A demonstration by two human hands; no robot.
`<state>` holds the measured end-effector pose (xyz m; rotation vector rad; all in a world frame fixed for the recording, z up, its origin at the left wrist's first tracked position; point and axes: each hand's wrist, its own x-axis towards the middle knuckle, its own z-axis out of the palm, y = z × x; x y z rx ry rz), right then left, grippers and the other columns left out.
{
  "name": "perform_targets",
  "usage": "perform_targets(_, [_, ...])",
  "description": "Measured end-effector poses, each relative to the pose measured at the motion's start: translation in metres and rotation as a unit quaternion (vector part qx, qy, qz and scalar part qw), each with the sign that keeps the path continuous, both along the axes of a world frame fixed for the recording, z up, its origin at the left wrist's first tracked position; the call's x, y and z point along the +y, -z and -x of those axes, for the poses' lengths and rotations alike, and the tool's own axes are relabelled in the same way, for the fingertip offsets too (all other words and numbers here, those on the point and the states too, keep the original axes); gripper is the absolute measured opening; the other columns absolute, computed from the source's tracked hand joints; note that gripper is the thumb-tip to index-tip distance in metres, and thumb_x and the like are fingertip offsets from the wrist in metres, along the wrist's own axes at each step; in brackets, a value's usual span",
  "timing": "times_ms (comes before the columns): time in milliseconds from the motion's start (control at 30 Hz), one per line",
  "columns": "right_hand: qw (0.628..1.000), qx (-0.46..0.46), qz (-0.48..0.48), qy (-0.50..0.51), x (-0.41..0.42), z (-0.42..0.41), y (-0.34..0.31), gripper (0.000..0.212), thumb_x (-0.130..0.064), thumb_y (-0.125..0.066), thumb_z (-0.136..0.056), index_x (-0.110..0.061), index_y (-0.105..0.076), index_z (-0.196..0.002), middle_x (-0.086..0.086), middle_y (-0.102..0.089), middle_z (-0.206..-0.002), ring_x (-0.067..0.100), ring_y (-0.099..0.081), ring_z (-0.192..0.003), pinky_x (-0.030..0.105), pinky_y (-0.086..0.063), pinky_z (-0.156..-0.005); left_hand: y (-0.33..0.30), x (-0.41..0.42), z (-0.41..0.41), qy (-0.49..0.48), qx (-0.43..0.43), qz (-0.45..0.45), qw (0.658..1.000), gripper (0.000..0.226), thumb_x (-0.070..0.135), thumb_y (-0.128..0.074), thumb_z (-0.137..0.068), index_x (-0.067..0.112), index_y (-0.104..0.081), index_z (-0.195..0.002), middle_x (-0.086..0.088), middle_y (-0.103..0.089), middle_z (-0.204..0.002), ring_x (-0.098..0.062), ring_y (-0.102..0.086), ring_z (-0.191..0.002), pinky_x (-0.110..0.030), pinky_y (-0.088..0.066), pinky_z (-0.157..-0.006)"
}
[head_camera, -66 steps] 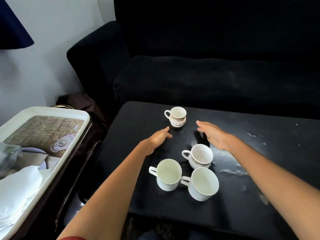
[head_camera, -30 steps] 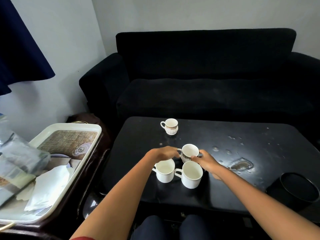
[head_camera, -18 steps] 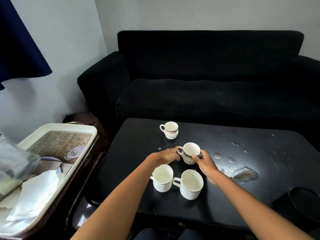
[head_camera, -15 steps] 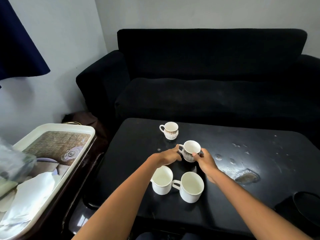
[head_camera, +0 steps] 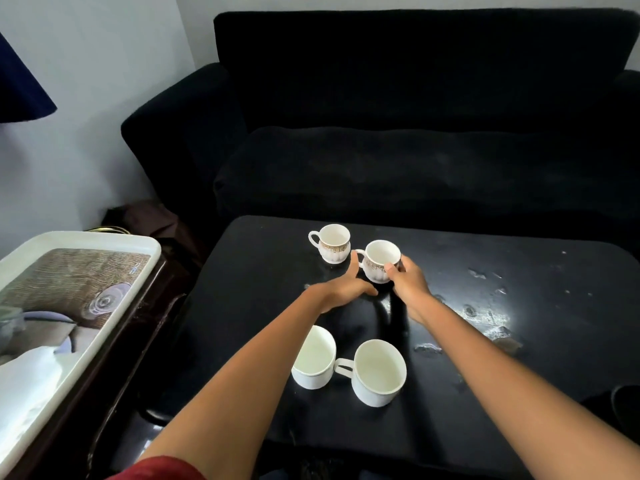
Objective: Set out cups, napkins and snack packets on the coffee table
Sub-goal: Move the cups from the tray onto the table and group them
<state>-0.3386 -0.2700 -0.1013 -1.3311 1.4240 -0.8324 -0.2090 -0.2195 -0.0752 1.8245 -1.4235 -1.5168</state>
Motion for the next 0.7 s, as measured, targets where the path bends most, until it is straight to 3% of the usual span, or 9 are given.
perform_targets(133, [1.000, -0.016, -0.008, -0.010, -0.013, -0.002, 0.003, 0.034, -0.012, -0.046, -0.095, -0.015, -0.052, -0.128, 0.004, -0.060, -0.117, 0.016, -0.052, -0.100, 0.028, -0.039, -0.082, 0.001, -0.008, 0.001, -0.001, 0.006, 0.008, 1.000, 0.102, 0.021, -0.057, -0.090, 0.026, 0.028, -0.146, -0.005, -0.007, -0.161, -0.023, -0.011, -0.147, -0.044, -0.018, -0.119])
perform_targets(267, [0.999, -0.022, -0.023, -0.007, -0.023, -0.002, 0.005, 0.034, -0.013, -0.045, -0.095, -0.016, -0.052, -0.128, -0.002, -0.057, -0.107, 0.014, -0.049, -0.094, 0.020, -0.038, -0.066, 0.004, -0.014, 0.001, -0.006, 0.010, 0.009, 1.000, 0.103, 0.023, -0.057, -0.089, 0.030, 0.029, -0.145, -0.006, -0.002, -0.161, -0.023, -0.008, -0.148, -0.044, -0.018, -0.119])
perform_targets(467, [0.999, -0.026, -0.041, -0.010, -0.032, -0.003, 0.005, 0.033, -0.015, -0.045, -0.096, -0.020, -0.049, -0.129, -0.010, -0.052, -0.096, 0.012, -0.047, -0.096, 0.027, -0.038, -0.084, 0.008, -0.020, 0.001, -0.021, 0.018, 0.014, 1.000, 0.101, 0.021, -0.057, -0.090, 0.029, 0.026, -0.146, -0.005, -0.003, -0.161, -0.021, -0.010, -0.147, -0.039, -0.016, -0.118])
perform_targets(700, [0.998, -0.014, -0.059, -0.022, -0.039, -0.004, 0.004, 0.035, -0.018, -0.042, -0.097, -0.024, -0.046, -0.131, -0.005, -0.050, -0.111, 0.014, -0.046, -0.103, 0.034, -0.041, -0.095, 0.012, -0.024, -0.001, -0.033, 0.029, 0.014, 0.999, 0.097, 0.019, -0.055, -0.092, 0.028, 0.024, -0.147, -0.008, -0.007, -0.160, -0.020, -0.013, -0.147, -0.033, -0.019, -0.112])
